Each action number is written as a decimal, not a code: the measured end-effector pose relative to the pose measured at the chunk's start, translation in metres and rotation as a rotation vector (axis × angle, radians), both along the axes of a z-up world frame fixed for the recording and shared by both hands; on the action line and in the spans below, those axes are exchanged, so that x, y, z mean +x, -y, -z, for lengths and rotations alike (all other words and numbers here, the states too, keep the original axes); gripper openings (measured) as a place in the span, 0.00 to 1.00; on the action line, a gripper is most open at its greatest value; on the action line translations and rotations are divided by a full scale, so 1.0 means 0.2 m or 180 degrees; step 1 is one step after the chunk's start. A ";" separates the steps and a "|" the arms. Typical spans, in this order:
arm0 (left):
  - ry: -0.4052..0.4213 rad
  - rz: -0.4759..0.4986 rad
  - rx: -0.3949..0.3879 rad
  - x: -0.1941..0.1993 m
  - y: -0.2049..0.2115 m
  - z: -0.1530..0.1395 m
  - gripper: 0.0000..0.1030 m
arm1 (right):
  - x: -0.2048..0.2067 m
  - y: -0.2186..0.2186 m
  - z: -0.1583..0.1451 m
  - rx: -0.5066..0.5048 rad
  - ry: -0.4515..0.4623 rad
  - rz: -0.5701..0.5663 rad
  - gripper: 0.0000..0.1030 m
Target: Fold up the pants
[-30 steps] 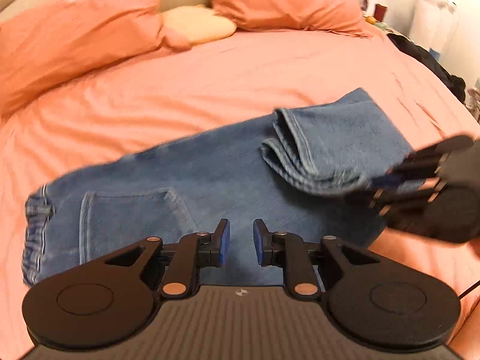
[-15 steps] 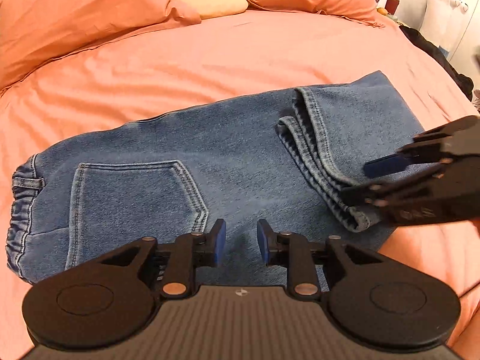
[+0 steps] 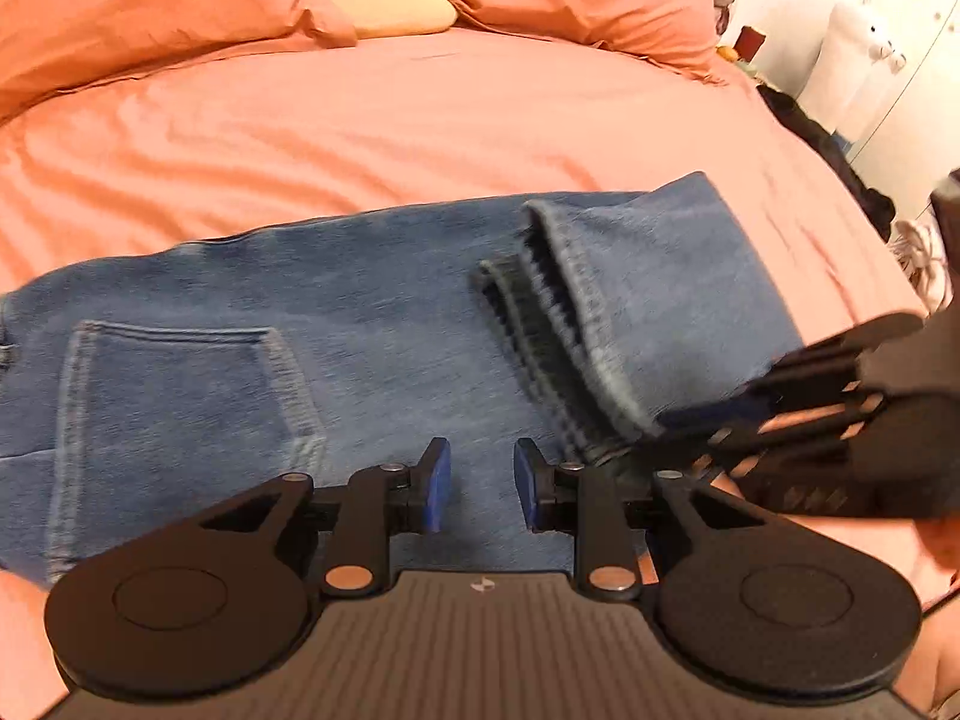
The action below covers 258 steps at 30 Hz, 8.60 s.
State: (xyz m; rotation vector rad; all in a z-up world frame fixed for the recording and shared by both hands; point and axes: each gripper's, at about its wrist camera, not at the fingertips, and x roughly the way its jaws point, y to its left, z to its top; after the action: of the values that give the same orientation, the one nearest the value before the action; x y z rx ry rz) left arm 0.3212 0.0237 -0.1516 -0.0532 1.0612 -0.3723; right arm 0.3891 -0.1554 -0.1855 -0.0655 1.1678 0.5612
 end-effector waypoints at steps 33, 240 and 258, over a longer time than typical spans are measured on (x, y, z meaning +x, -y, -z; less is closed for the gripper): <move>0.0154 0.0144 0.0525 0.31 0.44 0.20 0.14 | 0.16 0.53 0.06 -0.0137 0.0331 0.0273 0.31; 0.0150 0.0717 0.0908 -0.36 0.12 0.11 0.23 | 0.03 1.18 -0.06 -0.0293 -0.0053 0.0495 0.01; 0.0010 0.0197 0.0958 0.15 0.32 0.28 0.14 | 0.06 1.17 -0.11 -0.0298 0.0102 0.0663 0.30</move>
State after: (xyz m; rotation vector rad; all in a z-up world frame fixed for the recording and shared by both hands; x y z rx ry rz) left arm 0.3518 -0.0394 -0.2081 0.2492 1.1077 -0.2648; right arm 0.4018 -0.3901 -0.1643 -0.0322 1.1533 0.3205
